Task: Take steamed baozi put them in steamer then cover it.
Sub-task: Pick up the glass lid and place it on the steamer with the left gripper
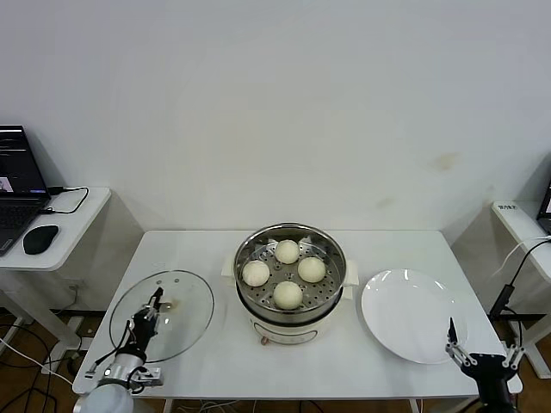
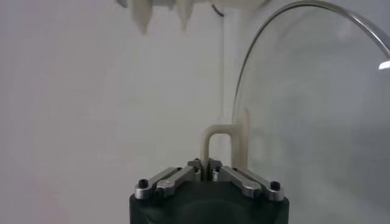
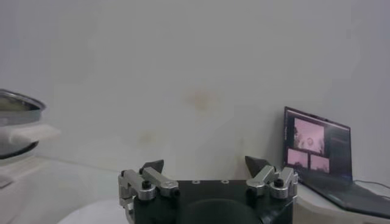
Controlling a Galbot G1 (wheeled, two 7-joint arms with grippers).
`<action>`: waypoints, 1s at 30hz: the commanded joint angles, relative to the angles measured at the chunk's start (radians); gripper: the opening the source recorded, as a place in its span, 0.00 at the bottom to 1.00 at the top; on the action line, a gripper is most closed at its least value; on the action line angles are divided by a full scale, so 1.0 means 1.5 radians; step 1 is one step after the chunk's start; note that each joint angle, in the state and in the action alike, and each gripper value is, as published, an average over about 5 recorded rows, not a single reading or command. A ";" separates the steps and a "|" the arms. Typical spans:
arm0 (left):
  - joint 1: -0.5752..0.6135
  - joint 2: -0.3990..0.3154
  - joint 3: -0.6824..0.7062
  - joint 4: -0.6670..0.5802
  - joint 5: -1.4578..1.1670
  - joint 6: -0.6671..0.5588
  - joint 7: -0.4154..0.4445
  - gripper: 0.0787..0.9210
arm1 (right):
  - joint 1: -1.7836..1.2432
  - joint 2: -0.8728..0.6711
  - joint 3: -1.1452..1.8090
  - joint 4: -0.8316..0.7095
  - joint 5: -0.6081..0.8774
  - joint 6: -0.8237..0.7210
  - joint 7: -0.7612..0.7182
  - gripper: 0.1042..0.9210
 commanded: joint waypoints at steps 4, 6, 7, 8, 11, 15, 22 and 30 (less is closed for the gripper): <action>0.067 0.085 -0.051 -0.282 -0.121 0.158 0.117 0.06 | -0.003 -0.004 -0.022 0.000 -0.015 0.007 -0.001 0.88; 0.068 0.104 -0.047 -0.324 -0.144 0.191 0.141 0.06 | -0.003 -0.005 -0.027 -0.002 -0.021 0.010 0.000 0.88; 0.068 0.112 -0.042 -0.342 -0.151 0.204 0.149 0.06 | -0.003 -0.005 -0.030 -0.002 -0.023 0.011 0.000 0.88; 0.066 0.119 -0.035 -0.360 -0.159 0.215 0.157 0.06 | -0.004 -0.005 -0.033 -0.003 -0.026 0.012 0.001 0.88; 0.053 0.140 -0.002 -0.404 -0.186 0.246 0.171 0.06 | -0.004 -0.004 -0.043 -0.005 -0.034 0.014 0.002 0.88; 0.006 0.172 0.077 -0.406 -0.210 0.275 0.169 0.06 | 0.001 0.005 -0.055 -0.013 -0.052 0.016 0.006 0.88; -0.130 0.181 0.233 -0.334 -0.184 0.330 0.176 0.06 | 0.006 0.018 -0.075 -0.023 -0.093 0.018 0.029 0.88; -0.225 0.085 0.342 -0.312 -0.028 0.384 0.274 0.06 | 0.018 0.019 -0.077 -0.035 -0.157 0.017 0.064 0.88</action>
